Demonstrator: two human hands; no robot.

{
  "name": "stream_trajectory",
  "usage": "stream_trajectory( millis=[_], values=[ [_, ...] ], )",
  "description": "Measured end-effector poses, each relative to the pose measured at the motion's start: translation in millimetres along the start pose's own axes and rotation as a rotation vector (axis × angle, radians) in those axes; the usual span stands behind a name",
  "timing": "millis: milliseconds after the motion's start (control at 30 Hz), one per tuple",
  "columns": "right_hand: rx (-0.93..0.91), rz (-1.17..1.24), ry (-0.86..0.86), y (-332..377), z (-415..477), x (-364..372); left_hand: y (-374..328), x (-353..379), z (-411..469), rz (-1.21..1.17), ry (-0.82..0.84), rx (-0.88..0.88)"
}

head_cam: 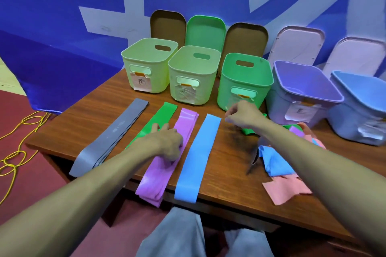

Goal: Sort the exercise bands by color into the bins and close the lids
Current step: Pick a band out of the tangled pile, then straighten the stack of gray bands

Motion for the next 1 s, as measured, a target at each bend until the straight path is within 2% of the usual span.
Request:
stream_trajectory(
  millis=[100,167,200,267,300,367,467,533,600,667,767,933,1000],
  values=[
    [-0.057,-0.083,0.021,-19,-17,-22,-18,-17,5,-0.047,-0.145,0.033],
    [-0.116,-0.150,0.012,-29,-30,-32,-38,-29,5,-0.269,-0.309,0.128],
    [-0.140,-0.178,0.006,-34,-35,-35,-50,-32,5,-0.436,-0.333,0.190],
    [-0.180,-0.229,0.013,-42,-45,-39,-80,-30,4,-0.722,-0.243,0.305],
    [-0.198,-0.253,0.028,-45,-49,-39,-95,-27,2,-0.767,-0.182,0.340],
    [-0.224,-0.290,0.063,-51,-55,-38,-120,-18,1,-0.683,-0.135,0.357],
    [-0.241,-0.331,0.122,-58,-66,-32,-138,-13,7,-0.564,-0.262,0.350],
    [-0.255,-0.338,0.158,-63,-71,-27,-137,-19,10,-0.602,-0.350,0.322],
    [-0.275,-0.324,0.153,-66,-73,-28,-130,-29,12,-0.757,-0.417,0.284],
    [-0.313,-0.292,0.094,-66,-76,-36,-121,-47,11,-0.946,-0.495,0.261],
    [-0.391,-0.148,-0.095,-59,-79,-58,-110,-84,13,-1.122,-0.618,0.273],
    [-0.315,0.206,-0.219,-56,-76,-95,-118,-158,17,-1.189,-0.666,0.408],
    [-0.300,0.274,-0.370,-59,-78,-114,-125,-180,14,-1.181,-0.701,0.458]
  ],
)
Point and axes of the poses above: each hand's wrist, its own z-axis towards the middle knuckle, its own x-axis out of the palm, y = z × x, the point moved 6 cm from there along z, towards the middle knuckle, and after that the axes turned 2 degrees about y, right-handed, at the moved point
